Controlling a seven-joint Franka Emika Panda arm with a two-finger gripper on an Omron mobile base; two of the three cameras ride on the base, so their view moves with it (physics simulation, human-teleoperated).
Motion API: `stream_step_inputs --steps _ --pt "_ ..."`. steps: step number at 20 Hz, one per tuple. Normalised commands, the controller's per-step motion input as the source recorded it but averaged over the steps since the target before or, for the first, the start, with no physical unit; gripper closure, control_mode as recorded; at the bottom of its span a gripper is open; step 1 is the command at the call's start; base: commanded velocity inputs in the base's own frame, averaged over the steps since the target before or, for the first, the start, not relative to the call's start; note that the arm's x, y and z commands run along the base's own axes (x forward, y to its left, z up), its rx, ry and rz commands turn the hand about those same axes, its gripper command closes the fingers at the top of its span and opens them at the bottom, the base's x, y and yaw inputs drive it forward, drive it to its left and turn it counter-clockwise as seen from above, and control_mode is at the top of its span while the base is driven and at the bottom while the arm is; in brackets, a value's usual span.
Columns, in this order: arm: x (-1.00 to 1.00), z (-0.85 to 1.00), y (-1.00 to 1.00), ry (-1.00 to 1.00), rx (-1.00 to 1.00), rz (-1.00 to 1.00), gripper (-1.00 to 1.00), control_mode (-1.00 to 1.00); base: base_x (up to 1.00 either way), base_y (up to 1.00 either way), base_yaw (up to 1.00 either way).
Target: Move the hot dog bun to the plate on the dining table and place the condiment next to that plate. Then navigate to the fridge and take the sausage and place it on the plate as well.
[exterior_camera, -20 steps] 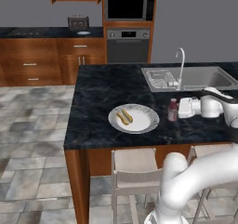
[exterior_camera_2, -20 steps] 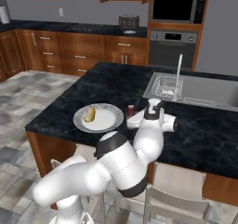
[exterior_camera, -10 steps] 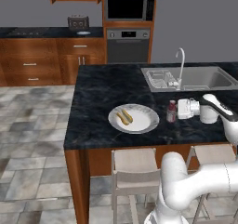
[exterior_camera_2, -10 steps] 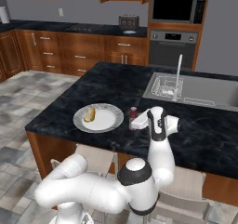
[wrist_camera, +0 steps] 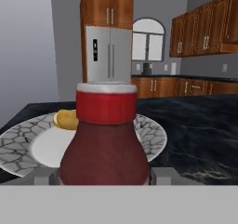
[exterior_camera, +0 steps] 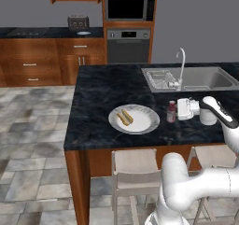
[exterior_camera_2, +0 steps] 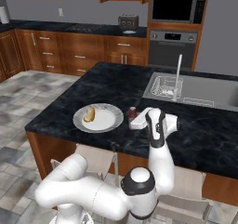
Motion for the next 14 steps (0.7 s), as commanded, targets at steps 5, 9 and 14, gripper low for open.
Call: stream_step_inputs --steps 5,9,14 --pt "0.00 -0.02 0.00 -0.01 0.00 0.00 -1.00 -1.00 0.00 0.00 0.00" --pt "0.00 0.00 -0.02 0.00 0.00 0.00 -1.00 -1.00 0.00 0.00 0.00" --pt "-0.05 0.13 -0.11 -0.01 0.00 0.00 -1.00 -1.00 0.00 0.00 0.00"
